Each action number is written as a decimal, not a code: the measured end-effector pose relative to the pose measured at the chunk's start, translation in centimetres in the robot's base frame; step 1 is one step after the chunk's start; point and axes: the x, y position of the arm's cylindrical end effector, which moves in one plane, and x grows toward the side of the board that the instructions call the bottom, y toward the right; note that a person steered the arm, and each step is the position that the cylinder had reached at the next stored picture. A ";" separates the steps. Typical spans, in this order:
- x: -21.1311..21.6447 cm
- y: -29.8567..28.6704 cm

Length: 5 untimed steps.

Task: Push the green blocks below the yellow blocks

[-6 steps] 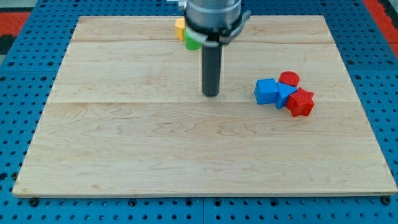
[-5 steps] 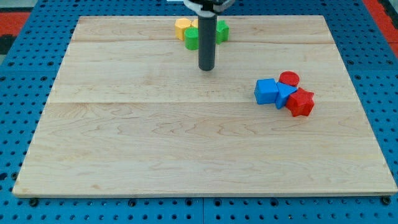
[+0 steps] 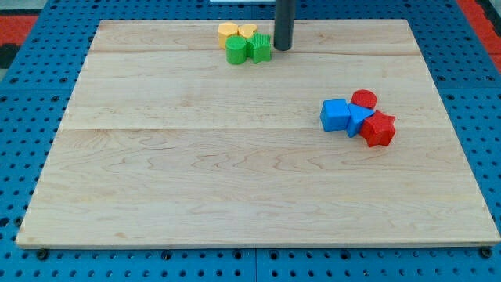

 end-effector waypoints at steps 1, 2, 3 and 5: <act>-0.6 -1.5; -1.1 -1.5; -0.8 -1.6; 4.2 -4.9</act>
